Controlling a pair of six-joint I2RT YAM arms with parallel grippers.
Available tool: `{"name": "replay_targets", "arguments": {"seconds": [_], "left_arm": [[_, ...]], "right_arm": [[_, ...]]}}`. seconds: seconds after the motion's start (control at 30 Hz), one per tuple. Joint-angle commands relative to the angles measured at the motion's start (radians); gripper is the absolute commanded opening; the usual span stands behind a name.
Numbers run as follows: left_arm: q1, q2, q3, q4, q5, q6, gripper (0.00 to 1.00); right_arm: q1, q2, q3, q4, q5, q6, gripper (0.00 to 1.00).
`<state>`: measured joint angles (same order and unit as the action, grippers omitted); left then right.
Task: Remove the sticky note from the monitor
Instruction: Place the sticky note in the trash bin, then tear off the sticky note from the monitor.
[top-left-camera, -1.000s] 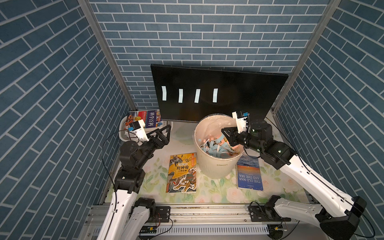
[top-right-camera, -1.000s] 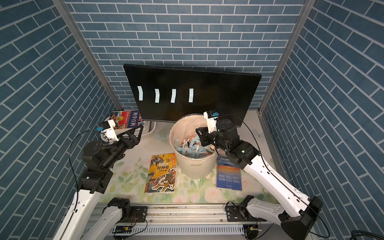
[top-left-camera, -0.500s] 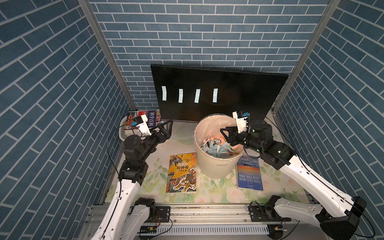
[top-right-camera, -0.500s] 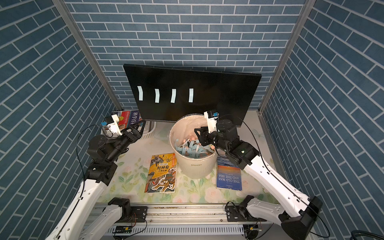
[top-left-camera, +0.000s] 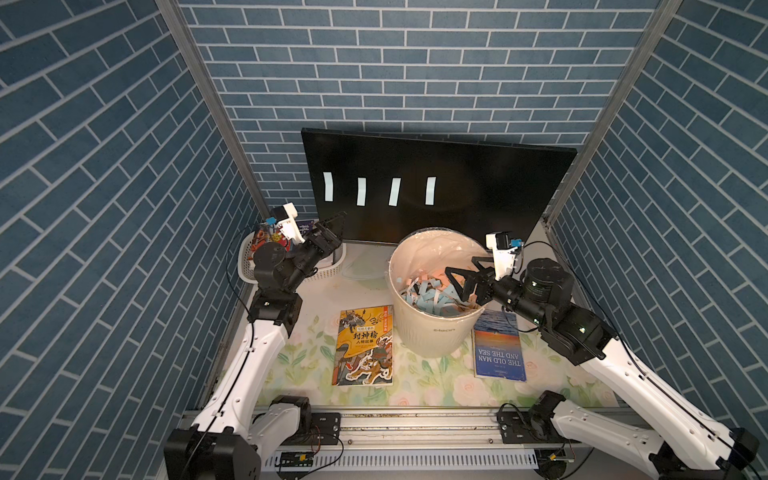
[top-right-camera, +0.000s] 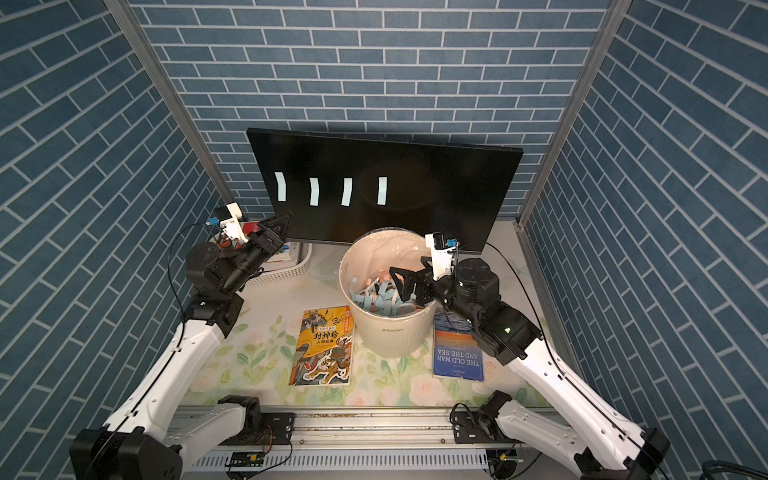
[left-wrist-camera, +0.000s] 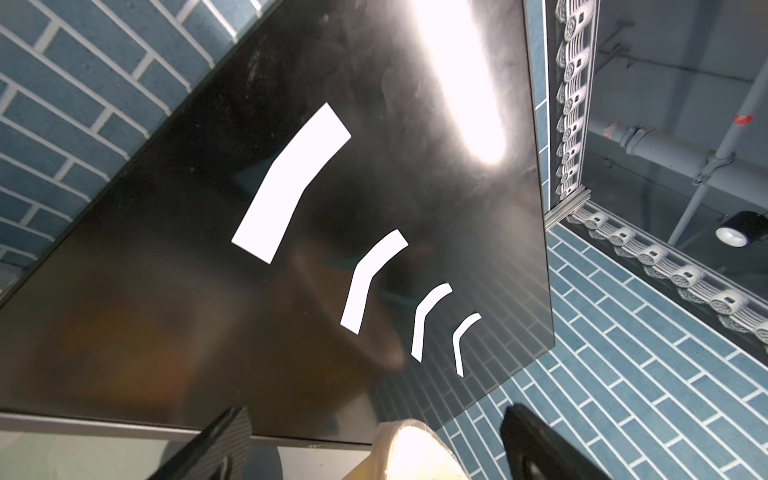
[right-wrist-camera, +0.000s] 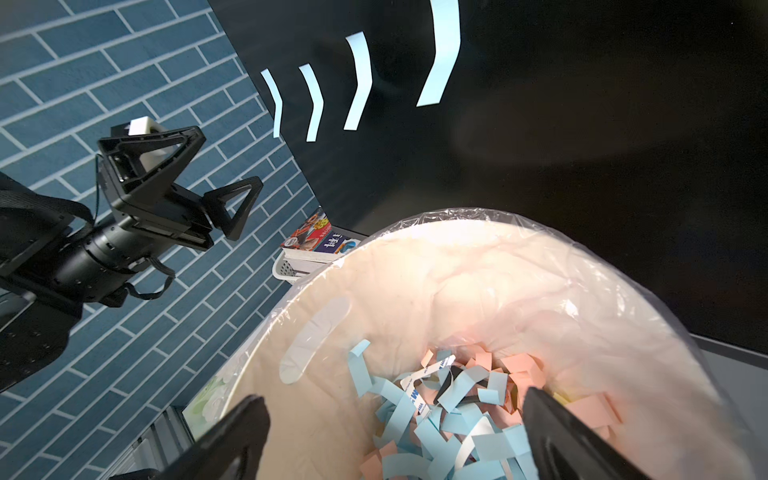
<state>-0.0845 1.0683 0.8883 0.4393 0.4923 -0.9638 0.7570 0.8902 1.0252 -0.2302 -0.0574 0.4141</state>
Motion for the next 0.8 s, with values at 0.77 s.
{"name": "replay_targets", "arguments": {"seconds": [0.77], "left_arm": [[0.092,0.237,0.114,0.278,0.078,-0.273,0.93]], "right_arm": [[-0.003,-0.316,-0.244,0.103,0.027,0.123,1.0]]}}
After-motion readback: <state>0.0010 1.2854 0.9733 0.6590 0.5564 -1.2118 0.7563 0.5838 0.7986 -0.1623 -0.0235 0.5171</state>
